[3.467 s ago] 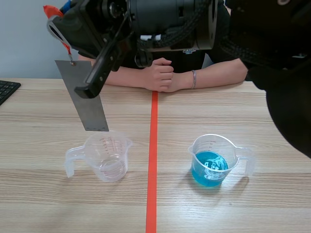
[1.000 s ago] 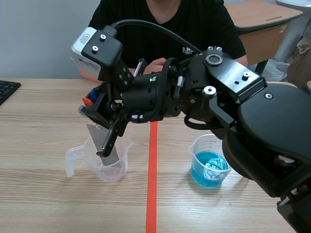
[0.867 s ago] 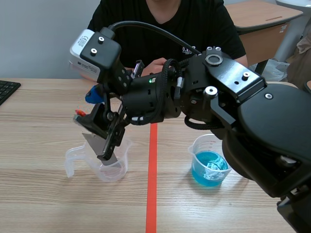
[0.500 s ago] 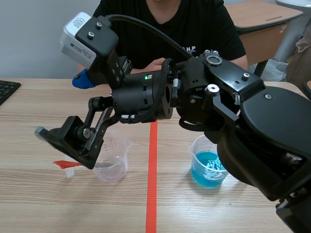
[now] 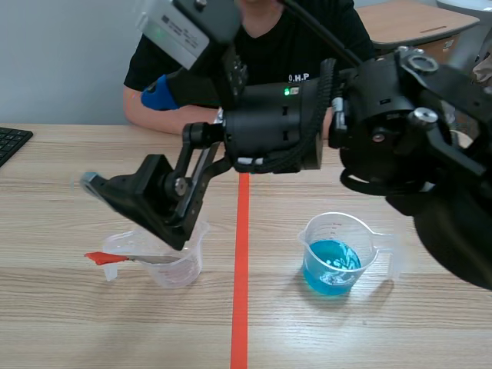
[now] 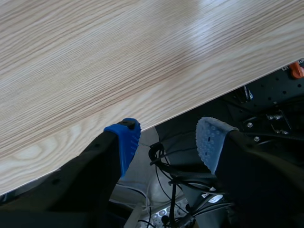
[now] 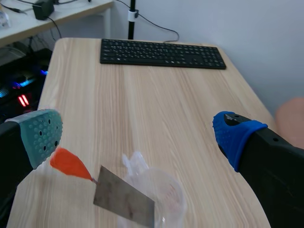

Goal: Do the redox reaction experiment.
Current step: 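Return to the home posture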

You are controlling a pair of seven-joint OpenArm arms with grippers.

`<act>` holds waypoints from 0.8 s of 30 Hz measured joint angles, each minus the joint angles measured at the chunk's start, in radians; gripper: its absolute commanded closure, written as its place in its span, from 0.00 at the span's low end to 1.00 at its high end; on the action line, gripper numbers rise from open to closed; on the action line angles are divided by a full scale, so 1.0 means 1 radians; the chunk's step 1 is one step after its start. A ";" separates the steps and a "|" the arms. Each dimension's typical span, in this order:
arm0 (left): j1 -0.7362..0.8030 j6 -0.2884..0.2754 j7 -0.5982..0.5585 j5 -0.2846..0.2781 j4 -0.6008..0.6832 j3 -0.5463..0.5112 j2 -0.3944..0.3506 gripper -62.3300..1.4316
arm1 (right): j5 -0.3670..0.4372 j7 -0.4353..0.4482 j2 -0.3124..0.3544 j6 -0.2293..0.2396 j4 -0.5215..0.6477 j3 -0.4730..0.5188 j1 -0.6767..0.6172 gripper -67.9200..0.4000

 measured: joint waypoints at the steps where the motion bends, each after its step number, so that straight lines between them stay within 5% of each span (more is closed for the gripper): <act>1: 0.000 -0.004 0.005 0.000 0.000 0.000 0.000 0.42 | 0.000 0.012 0.027 -0.016 0.018 0.015 -0.013 0.00; 12: 0.000 -0.016 0.024 0.000 0.000 0.000 0.000 0.00 | 0.037 0.083 0.244 -0.160 0.172 0.280 -0.271 0.00; 19: 0.000 -0.016 0.019 0.000 0.000 0.000 0.000 0.00 | 0.037 0.151 0.338 -0.192 0.252 0.454 -0.510 0.00; 24: 0.000 -0.016 0.019 0.000 0.000 0.000 0.000 0.00 | 0.037 0.179 0.344 -0.212 0.301 0.594 -0.702 0.00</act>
